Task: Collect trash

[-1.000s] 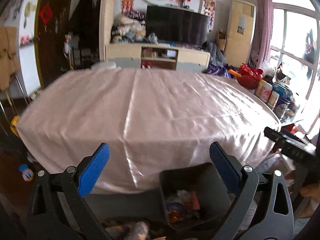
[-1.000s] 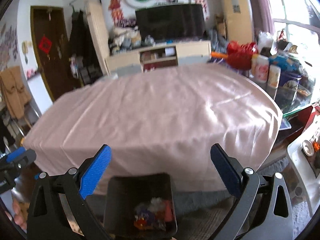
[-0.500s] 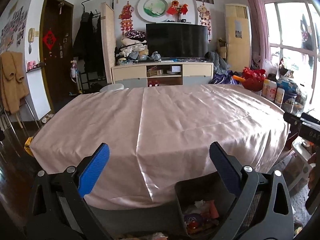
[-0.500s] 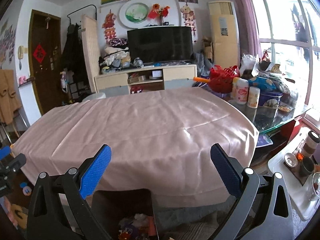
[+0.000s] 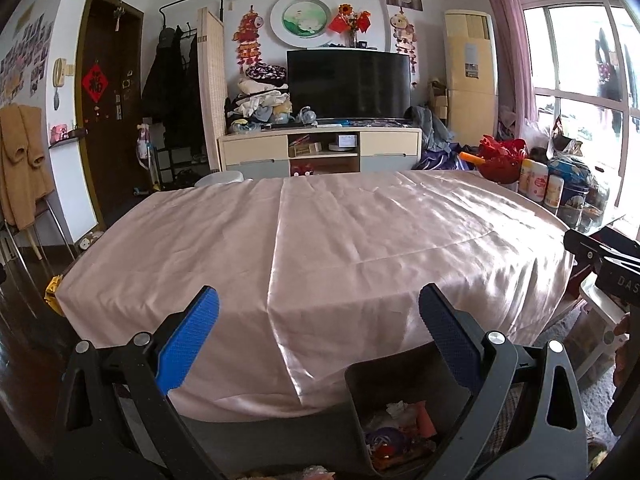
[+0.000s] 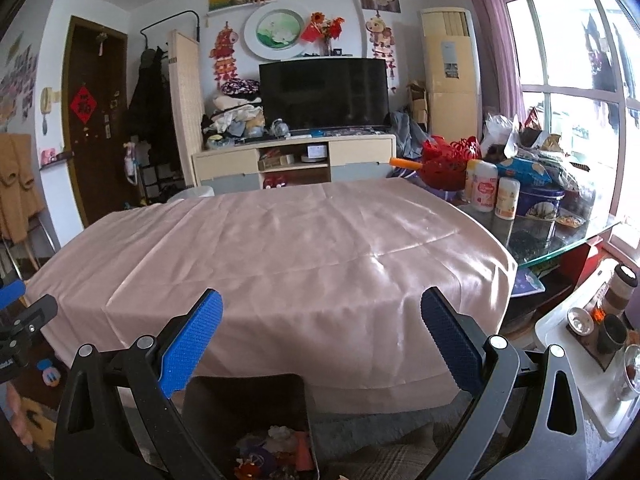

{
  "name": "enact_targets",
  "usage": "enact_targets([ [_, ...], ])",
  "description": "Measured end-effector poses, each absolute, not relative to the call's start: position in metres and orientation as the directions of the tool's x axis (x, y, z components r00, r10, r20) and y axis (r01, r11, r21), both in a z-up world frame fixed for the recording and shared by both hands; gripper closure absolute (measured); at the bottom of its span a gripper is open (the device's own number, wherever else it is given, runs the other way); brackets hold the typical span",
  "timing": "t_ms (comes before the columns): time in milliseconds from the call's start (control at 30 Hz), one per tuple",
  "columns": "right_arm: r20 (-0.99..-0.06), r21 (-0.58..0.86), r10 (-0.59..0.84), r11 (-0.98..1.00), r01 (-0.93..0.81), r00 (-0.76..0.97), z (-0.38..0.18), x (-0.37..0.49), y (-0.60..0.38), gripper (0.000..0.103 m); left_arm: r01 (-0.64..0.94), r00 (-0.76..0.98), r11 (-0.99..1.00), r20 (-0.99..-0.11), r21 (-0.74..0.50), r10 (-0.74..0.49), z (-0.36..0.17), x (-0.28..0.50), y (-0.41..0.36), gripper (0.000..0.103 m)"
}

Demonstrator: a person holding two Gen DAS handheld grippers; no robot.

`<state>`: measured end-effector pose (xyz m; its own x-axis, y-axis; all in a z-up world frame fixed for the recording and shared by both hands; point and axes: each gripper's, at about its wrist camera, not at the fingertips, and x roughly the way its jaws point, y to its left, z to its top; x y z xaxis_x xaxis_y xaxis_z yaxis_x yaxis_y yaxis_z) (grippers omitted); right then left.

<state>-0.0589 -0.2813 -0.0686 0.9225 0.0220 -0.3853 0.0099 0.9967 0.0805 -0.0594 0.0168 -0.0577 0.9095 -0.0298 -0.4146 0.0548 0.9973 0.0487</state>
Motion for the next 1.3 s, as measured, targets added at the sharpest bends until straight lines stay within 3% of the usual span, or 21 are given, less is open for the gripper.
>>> enact_targets([
  [1300,-0.381,0.074,0.048,0.997,-0.021,0.923,-0.0675,-0.0589,-0.273,0.003,0.052,0.904,0.998,-0.425,0.027,-0.036,-0.0608,-0.0568,0.0195,0.008],
])
